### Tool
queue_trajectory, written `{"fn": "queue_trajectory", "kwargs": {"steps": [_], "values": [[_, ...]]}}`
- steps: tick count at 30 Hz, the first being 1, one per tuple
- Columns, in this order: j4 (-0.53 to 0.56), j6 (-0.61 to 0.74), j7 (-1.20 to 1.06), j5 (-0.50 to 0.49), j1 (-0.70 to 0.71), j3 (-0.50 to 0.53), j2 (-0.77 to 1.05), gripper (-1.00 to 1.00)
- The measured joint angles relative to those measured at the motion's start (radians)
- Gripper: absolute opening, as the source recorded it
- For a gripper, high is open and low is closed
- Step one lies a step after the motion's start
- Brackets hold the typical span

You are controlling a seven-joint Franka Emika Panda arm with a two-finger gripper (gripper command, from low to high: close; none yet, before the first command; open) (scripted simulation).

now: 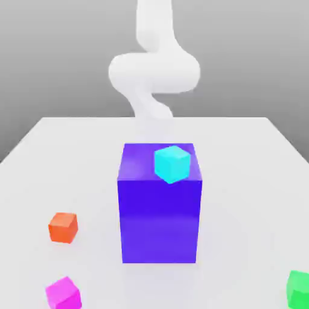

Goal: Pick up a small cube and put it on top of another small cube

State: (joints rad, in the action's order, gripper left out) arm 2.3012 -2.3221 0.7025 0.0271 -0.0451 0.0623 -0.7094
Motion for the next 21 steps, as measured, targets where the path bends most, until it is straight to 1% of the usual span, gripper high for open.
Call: {"fn": "queue_trajectory", "kwargs": {"steps": [7,12,17,21], "values": [[0.004,-0.064,-0.296,0.102,-0.11,0.17,0.257,0.0],[0.005,-0.106,-0.521,0.199,-0.153,0.259,0.44,0.0],[0.007,-0.147,-0.744,0.294,-0.156,0.308,0.624,0.0],[0.009,-0.185,-0.904,0.344,-0.128,0.316,0.765,0.0]]}}
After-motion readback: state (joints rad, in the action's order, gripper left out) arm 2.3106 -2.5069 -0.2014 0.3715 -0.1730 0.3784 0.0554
